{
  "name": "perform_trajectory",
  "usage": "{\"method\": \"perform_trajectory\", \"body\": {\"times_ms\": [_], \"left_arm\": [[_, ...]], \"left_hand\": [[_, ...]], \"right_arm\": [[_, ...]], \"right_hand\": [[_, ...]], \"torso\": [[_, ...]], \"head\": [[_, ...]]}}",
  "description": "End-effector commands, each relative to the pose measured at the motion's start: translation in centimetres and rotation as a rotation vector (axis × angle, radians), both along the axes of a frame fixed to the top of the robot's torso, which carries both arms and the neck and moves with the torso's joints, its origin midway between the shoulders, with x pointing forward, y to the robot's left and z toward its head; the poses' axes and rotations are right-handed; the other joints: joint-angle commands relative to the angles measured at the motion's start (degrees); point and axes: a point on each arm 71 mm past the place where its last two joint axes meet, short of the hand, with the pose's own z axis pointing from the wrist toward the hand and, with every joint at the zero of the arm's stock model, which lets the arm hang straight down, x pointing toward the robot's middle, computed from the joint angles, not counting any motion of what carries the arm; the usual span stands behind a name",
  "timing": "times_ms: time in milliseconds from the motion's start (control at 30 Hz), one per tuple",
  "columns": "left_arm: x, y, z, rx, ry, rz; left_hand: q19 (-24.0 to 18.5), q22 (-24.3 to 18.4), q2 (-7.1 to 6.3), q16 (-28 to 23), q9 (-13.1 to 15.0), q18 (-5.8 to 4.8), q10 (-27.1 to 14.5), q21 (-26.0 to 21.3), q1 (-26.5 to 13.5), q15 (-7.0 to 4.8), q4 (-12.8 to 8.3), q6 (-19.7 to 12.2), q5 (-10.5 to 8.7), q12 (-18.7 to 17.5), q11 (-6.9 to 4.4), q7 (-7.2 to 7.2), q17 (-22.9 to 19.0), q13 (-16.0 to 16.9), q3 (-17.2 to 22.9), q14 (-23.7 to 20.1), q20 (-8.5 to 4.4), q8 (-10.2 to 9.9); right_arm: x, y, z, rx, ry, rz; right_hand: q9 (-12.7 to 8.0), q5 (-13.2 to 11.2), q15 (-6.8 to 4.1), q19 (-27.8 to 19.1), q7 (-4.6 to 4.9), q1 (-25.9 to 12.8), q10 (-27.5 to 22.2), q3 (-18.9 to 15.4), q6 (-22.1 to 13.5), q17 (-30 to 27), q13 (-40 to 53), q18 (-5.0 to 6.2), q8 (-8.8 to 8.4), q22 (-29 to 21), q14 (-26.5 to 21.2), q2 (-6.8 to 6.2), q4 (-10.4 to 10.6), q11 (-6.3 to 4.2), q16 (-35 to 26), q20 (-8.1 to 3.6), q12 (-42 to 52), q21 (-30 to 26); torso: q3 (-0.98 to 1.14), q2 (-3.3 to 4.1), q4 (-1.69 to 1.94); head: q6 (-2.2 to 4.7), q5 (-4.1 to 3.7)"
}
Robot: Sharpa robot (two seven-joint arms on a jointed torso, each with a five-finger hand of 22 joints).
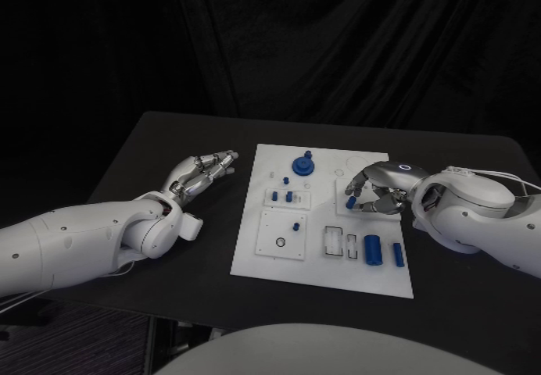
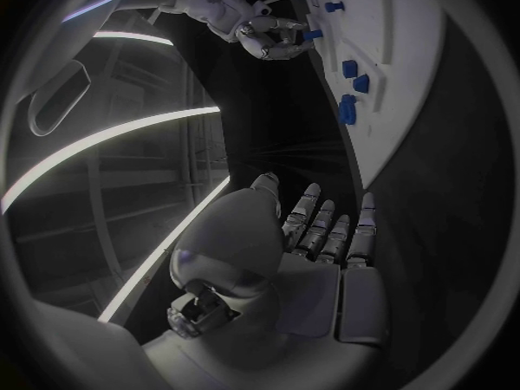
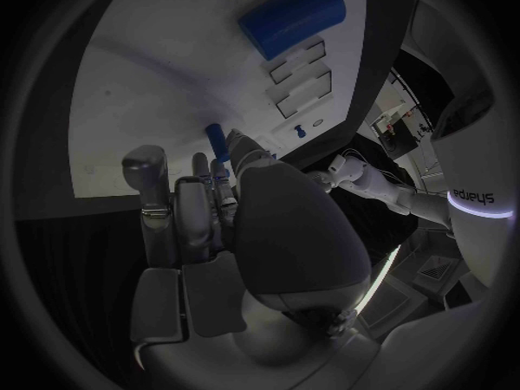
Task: Assemble the parts on the task board
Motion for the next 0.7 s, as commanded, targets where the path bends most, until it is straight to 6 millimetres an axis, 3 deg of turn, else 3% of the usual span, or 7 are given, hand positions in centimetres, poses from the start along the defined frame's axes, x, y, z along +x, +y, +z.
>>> {"method": "perform_trajectory", "body": {"times_ms": [33, 200, 267, 467, 500, 567, 700], "left_arm": [[0.0, -0.4, 0.8, -0.157, -0.039, -0.033], [-0.2, -0.7, 0.8, -0.181, -0.032, -0.046], [-0.3, -0.9, 0.9, -0.191, -0.029, -0.054], [-0.6, -1.4, 1.1, -0.211, -0.022, -0.074], [-0.7, -1.4, 1.1, -0.216, -0.021, -0.079], [-0.7, -1.5, 1.2, -0.222, -0.02, -0.086], [-0.8, -1.7, 1.2, -0.23, -0.019, -0.095]], "left_hand": [[2.74, 1.87, 1.03, 0.62, -0.05, 0.19, 1.18, 1.21, 2.98, 0.83, -0.05, 0.0, -0.84, 0.83, 0.77, 2.62, 0.29, 0.0, -1.12, 2.28, 0.75, -0.26], [0.51, -0.99, 1.2, 0.09, -0.47, 0.21, -0.01, 0.35, -1.32, 0.22, -0.13, -3.7, -2.78, -0.79, 0.27, 2.59, 0.01, -0.2, -5.41, 0.22, 0.33, -0.75], [-2.11, -3.97, 1.25, -0.24, -0.51, 0.57, -1.05, -0.89, -5.69, -0.93, -0.2, -5.0, -18.48, -2.03, -0.89, 1.86, -0.32, -0.27, -8.89, -2.25, -0.25, -0.8], [-3.63, -5.69, 1.2, -0.41, -0.51, 0.92, -2.24, -1.17, -3.64, -1.58, -0.28, -5.58, -18.56, -3.11, -2.09, 0.63, -0.48, -0.36, -9.64, -3.32, -0.58, -0.77], [-3.96, -5.89, 1.14, -0.39, -0.4, 0.89, -2.19, -1.17, -2.12, -1.5, -0.93, -4.7, -17.83, -2.99, -2.1, 0.67, -0.47, -0.35, -9.29, -3.3, -0.54, -0.59], [-4.27, -6.24, -0.11, -0.35, -0.21, 1.06, -2.04, -0.98, 5.65, -1.77, -4.61, -2.79, -0.91, -2.75, -2.29, 0.46, -0.44, -0.31, -7.16, -3.2, -0.39, -0.28], [-4.69, -6.75, 0.08, -0.39, -0.28, 1.07, -2.23, -0.93, 6.53, -1.83, -4.13, -2.52, 0.86, -2.59, -2.42, 0.29, -0.48, -0.35, -7.09, -3.33, -0.37, -0.36]], "right_arm": [[-0.1, 0.2, -0.2, 0.003, -0.006, 0.016], [-0.1, 0.4, -0.4, 0.003, -0.001, 0.02], [-0.1, 0.4, -0.5, 0.003, 0.001, 0.021], [-0.1, 0.4, -0.7, 0.002, 0.004, 0.021], [-0.1, 0.4, -0.7, 0.002, 0.004, 0.02], [-0.1, 0.4, -0.7, 0.001, 0.004, 0.02], [0.0, 0.4, -0.8, -0.001, 0.006, 0.021]], "right_hand": [[-0.07, 0.37, -0.04, 0.47, 0.08, 0.52, 0.77, 0.29, 0.71, 0.18, -0.29, -0.68, 0.39, 5.97, 0.48, 0.08, 0.16, -0.07, 0.4, -0.06, -0.52, 0.6], [-0.06, 0.53, -0.06, 0.65, 0.07, 0.69, 2.06, 0.6, 1.58, 0.23, -0.95, -0.72, 0.79, 6.02, 0.62, 0.02, 0.36, -0.11, 0.47, -0.1, -0.93, 0.84], [-0.07, 0.66, -0.08, 0.73, 0.08, 0.83, 2.59, 0.78, 1.83, 0.31, -1.2, -0.75, 0.9, 6.05, 0.69, 0.02, 0.4, -0.14, 0.54, -0.11, -1.1, 0.98], [0.01, 2.52, -0.42, 0.98, 0.33, 2.21, 5.06, 2.22, 3.61, 0.39, -2.47, -0.8, 1.62, 6.17, 0.86, -0.06, 0.12, -0.51, 0.62, -0.36, -2.26, 1.49], [0.05, 2.79, -0.48, 1.0, 0.36, 2.46, 5.44, 2.48, 3.88, 0.38, -2.62, -0.8, 1.74, 6.18, 0.87, -0.04, 0.03, -0.59, 0.62, -0.42, -2.4, 1.55], [0.35, 3.87, -0.83, 1.07, 0.39, 3.29, 7.09, 3.29, 5.11, 0.45, -2.88, -0.8, 2.34, 6.25, 0.94, 0.0, -0.44, -1.03, 0.67, -0.69, -2.51, 1.81], [0.77, 5.13, -1.15, 1.16, 0.55, 4.14, 8.36, 4.23, 6.5, 0.51, -3.31, -0.86, 3.01, 6.33, 1.03, -0.09, -1.11, -1.37, 0.69, -1.07, -3.09, 2.22]], "torso": [[-0.02, 0.04, 0.0], [0.03, 0.1, 0.0], [0.05, 0.09, 0.03], [0.04, 0.11, -0.13], [0.02, 0.1, -0.11], [-0.02, 0.09, -0.06], [0.01, 0.04, 0.02]], "head": [[-0.01, -0.15], [-0.01, -0.05], [-0.01, -0.11], [-0.01, 0.17], [-0.01, 0.12], [-0.01, 0.06], [-0.01, 0.02]]}}
